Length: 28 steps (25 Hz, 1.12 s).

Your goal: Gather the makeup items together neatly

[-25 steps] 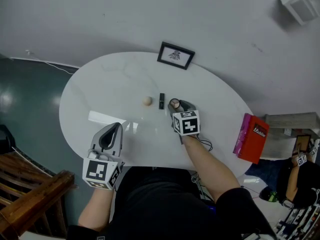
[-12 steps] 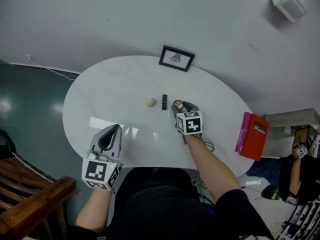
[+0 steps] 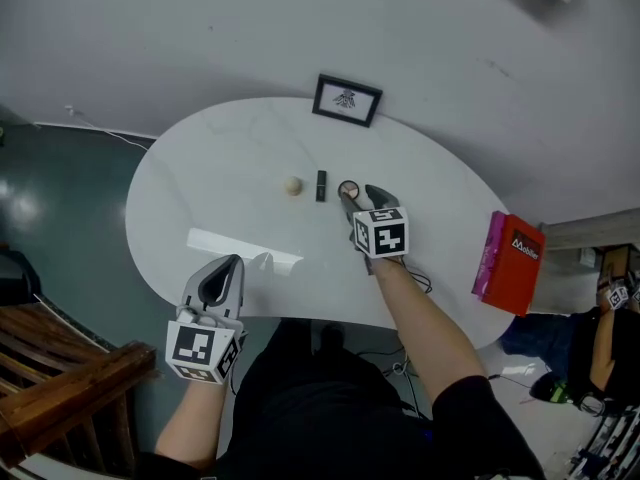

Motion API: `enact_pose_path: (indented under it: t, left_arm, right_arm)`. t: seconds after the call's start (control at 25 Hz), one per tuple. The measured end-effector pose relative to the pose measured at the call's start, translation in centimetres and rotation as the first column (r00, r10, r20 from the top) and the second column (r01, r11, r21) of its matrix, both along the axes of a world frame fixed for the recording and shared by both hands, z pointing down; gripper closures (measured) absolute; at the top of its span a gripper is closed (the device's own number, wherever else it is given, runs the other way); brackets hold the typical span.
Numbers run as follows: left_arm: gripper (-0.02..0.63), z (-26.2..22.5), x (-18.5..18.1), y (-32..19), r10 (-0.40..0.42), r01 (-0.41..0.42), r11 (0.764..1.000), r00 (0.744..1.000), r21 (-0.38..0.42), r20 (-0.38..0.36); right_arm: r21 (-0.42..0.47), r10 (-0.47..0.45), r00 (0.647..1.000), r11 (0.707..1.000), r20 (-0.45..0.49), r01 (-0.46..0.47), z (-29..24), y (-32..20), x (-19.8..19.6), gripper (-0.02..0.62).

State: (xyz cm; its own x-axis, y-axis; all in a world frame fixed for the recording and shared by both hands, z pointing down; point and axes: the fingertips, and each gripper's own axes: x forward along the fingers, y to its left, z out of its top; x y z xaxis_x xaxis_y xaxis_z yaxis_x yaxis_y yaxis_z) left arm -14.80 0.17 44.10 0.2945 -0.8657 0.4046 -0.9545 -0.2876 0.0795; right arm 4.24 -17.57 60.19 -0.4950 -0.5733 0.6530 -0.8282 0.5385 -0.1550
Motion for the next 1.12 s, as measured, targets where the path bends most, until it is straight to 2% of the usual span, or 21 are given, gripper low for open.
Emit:
enact_pose_path:
  t: [0.48,0.76,0.92,1.12]
  left_arm:
    - [0.589,-5.1,8.1,5.4,0.010,-0.012,0.996,1.000,0.087,0.027]
    - [0.589,-9.2,11.8,7.3,0.047,-0.054,0.989,0.998,0.139,0.052]
    - [0.589,-11.2,12.8,7.6,0.093,-0.103,0.980,0.994,0.172,0.064]
    - [0.589,-13.2,12.3,7.4,0.146,-0.160,0.965,0.986,0.208,0.081]
  right_arm:
    - [0.159,-0.047,0.980,0.987,0.195,0.016,-11.6,8.2,6.4,0.391]
    - [0.239,-0.064,0.962,0.971,0.264,-0.001,-17.6,12.9,9.9,0.393]
    - [0.273,-0.055,0.952,0.962,0.302,-0.031,-20.7,14.7,10.9,0.399]
    - [0.325,-0.044,0.948,0.943,0.317,-0.065,-24.5,17.0,10.9,0.436]
